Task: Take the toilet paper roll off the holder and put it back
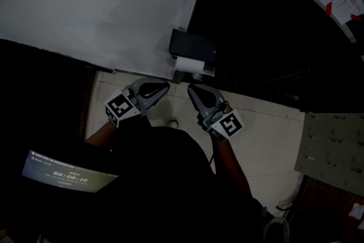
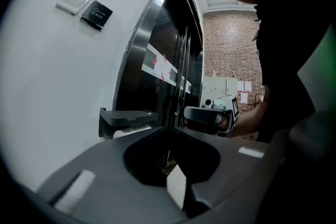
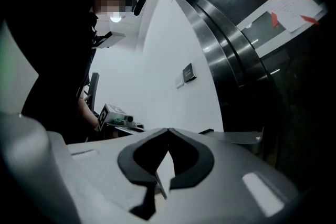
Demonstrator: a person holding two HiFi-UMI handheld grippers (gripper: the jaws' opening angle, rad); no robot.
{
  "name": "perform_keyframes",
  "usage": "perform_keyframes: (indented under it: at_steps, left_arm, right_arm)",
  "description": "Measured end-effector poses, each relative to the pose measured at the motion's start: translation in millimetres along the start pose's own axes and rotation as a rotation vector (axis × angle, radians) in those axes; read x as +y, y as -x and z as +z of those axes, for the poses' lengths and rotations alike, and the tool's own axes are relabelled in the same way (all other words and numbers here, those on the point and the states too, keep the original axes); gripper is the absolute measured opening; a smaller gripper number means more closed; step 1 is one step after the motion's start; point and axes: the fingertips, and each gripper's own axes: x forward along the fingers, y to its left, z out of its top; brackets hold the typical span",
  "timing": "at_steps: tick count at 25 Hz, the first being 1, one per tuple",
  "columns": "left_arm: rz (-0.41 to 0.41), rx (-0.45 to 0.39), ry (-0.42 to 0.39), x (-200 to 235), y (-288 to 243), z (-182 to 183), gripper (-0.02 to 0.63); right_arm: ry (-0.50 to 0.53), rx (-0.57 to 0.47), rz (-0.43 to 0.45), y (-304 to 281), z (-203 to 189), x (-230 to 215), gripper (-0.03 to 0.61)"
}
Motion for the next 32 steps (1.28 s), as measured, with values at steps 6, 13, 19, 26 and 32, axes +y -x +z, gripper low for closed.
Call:
perform_keyframes:
  at_steps: [6, 13, 19, 26, 32]
  left_arm:
    - [-0.003, 0.000, -0.001, -0.9, -1.2, 0.1, 0.005]
    - [-0.002, 0.000, -0.002, -1.1, -2.5, 1.2, 0.005]
    - [-0.005, 0.004, 0.009, -2.3, -2.0, 6.3, 0.005]
    - [-0.005, -0.002, -0.002, 0.4, -1.2, 3.7, 0.005]
    - [-0.005, -0.002, -0.003, 1.3, -2.3, 5.2, 0.005]
  right_arm:
    - [-0.014, -0.010, -0.001, -0.1, 0.8, -1.7, 0.000]
    - [-0.004, 0.001, -0.004, -0.3, 0.3, -4.2, 0.000]
    - [-0.007, 0.015, -0.011, -3.2, -4.3, -4.2, 0.000]
    - [-0.017, 0.029, -0.019, -6.3, -7.7, -4.1, 0.000]
    - [-0.017, 0.027, -0.019, -8.5, -6.6, -5.0, 0.000]
